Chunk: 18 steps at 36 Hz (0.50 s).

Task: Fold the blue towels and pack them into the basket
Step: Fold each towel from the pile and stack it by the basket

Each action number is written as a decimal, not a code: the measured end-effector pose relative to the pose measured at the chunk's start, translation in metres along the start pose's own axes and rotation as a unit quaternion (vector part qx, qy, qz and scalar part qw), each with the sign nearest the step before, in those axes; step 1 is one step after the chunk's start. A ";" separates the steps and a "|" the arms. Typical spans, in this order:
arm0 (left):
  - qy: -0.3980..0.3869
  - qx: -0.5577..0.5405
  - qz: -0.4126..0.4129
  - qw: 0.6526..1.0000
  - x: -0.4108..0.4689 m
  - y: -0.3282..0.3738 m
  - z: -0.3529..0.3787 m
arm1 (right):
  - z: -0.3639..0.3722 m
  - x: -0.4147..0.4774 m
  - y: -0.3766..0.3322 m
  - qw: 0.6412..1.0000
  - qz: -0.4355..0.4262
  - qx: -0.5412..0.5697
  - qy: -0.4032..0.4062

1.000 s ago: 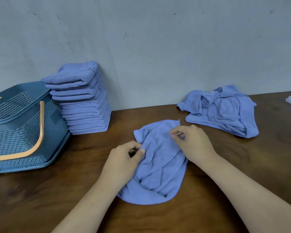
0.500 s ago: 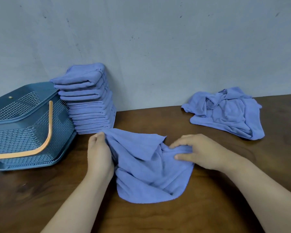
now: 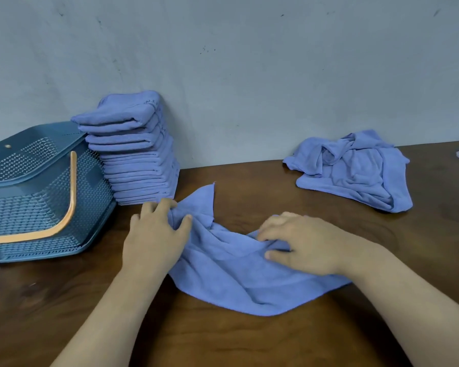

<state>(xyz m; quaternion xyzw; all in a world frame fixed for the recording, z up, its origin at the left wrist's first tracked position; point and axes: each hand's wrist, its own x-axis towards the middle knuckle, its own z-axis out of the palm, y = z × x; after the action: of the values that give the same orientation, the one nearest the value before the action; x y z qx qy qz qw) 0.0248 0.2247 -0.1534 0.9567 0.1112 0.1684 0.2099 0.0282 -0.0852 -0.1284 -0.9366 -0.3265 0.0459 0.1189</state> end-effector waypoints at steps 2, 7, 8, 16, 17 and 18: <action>-0.057 -0.020 -0.018 0.998 0.001 0.000 0.000 | -0.007 -0.004 -0.002 1.000 0.015 -0.014 0.023; -0.124 -0.208 0.051 0.969 -0.004 0.010 0.010 | -0.020 -0.010 -0.004 0.949 0.089 0.285 -0.101; -0.148 -0.270 0.056 0.950 -0.005 0.013 0.011 | -0.019 -0.009 -0.001 0.936 0.090 0.327 -0.098; -0.137 -0.186 0.168 0.958 -0.011 0.013 0.023 | 0.000 0.002 0.016 0.973 0.065 0.219 0.037; -0.143 -0.172 0.174 0.959 -0.012 0.013 0.022 | 0.003 0.003 0.014 0.975 0.056 0.212 0.032; -0.145 -0.157 0.186 0.959 -0.012 0.013 0.022 | 0.004 0.004 0.013 0.977 0.050 0.204 0.024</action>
<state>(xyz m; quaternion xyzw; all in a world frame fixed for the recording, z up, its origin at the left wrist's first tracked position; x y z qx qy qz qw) 0.0237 0.2018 -0.1702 0.9298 -0.1278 0.0795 0.3360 0.0383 -0.0919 -0.1355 -0.9085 -0.2600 0.0949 0.3131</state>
